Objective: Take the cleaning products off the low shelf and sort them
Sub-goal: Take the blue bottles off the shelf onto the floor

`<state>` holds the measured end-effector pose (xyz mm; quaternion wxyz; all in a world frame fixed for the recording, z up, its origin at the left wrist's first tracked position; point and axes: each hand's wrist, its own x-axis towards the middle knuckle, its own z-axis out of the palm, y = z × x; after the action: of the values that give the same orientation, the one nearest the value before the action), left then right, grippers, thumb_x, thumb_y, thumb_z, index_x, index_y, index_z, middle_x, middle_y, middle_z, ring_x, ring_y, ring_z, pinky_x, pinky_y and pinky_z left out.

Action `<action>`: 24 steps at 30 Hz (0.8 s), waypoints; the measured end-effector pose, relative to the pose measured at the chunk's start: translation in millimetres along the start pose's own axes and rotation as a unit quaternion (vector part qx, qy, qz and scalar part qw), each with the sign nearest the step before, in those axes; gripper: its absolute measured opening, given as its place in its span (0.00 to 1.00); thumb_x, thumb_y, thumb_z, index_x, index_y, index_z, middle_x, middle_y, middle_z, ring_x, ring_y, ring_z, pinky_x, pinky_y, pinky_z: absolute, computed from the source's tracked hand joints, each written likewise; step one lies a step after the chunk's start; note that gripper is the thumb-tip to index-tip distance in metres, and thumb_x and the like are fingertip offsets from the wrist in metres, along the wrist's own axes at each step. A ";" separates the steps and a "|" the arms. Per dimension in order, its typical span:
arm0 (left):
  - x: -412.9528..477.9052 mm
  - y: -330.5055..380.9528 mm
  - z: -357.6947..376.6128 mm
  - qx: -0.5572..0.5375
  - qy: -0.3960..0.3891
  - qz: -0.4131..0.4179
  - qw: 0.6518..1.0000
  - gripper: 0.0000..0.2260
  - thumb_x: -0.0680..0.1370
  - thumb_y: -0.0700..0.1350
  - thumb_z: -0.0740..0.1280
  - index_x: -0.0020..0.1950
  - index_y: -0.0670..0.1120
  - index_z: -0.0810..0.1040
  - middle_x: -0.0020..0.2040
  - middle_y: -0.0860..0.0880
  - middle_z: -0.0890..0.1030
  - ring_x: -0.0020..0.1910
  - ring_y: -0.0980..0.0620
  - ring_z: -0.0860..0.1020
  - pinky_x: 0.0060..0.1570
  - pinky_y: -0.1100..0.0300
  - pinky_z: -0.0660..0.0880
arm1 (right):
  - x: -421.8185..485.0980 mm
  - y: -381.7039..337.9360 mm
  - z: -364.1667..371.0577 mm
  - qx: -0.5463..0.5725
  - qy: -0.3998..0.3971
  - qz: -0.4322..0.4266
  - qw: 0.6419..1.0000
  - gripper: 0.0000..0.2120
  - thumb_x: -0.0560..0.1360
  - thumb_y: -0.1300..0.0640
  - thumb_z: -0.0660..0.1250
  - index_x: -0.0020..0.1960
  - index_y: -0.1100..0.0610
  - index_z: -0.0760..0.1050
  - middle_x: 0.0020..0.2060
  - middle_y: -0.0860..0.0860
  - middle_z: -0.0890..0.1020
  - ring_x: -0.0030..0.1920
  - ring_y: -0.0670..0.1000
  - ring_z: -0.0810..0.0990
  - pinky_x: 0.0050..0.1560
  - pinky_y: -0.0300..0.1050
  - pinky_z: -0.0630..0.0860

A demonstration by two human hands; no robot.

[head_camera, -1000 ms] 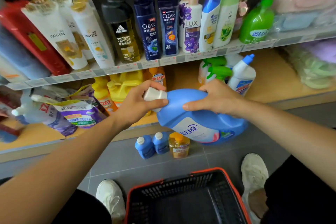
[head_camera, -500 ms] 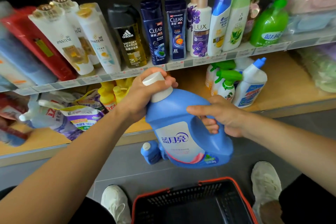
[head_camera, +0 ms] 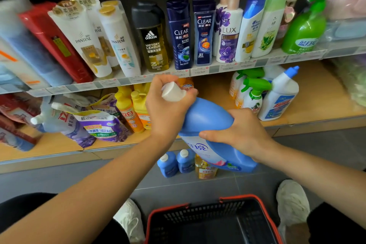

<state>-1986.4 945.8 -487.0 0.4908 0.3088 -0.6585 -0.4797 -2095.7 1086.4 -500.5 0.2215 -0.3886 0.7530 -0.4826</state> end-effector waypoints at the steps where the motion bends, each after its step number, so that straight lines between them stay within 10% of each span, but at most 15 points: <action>1: -1.3 -0.5 0.2 0.014 0.002 0.009 1.000 0.19 0.67 0.41 0.81 0.53 0.44 0.77 0.46 0.48 0.82 0.48 0.45 0.83 0.50 0.47 0.80 | -0.5 0.2 0.2 -0.016 0.009 -0.003 1.000 0.15 0.59 0.48 0.85 0.32 0.49 0.79 0.32 0.39 0.83 0.31 0.37 0.78 0.28 0.32 0.71; 9: 21.0 7.1 -14.4 -0.047 -0.226 -0.009 0.973 0.12 0.69 0.34 0.78 0.46 0.46 0.80 0.40 0.50 0.82 0.44 0.49 0.83 0.48 0.52 0.81 | 3.5 4.0 -20.3 0.119 -0.118 0.088 0.982 0.24 0.53 0.45 0.83 0.29 0.59 0.73 0.19 0.50 0.65 0.20 0.50 0.61 0.27 0.43 0.58; 14: 30.7 6.2 -28.0 -0.105 -0.342 -0.079 0.931 0.28 0.68 0.41 0.78 0.67 0.49 0.75 0.55 0.43 0.84 0.58 0.43 0.82 0.58 0.50 0.79 | 5.7 6.4 -26.2 0.208 -0.187 0.137 0.950 0.17 0.55 0.47 0.83 0.29 0.50 0.75 0.22 0.49 0.62 0.23 0.49 0.57 0.25 0.39 0.57; 24: 11.0 2.3 -14.0 -0.045 -0.255 -0.118 0.959 0.19 0.77 0.53 0.68 0.65 0.45 0.78 0.60 0.44 0.83 0.62 0.43 0.80 0.64 0.44 0.77 | 5.5 -0.7 -26.3 0.258 -0.137 0.161 0.943 0.22 0.58 0.42 0.81 0.24 0.49 0.69 0.22 0.48 0.60 0.22 0.48 0.56 0.25 0.39 0.58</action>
<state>-1976.6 932.3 -480.2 0.2597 0.2290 -0.6989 -0.6258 -2117.4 1096.4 -488.1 0.4899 -0.2540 0.6174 -0.5606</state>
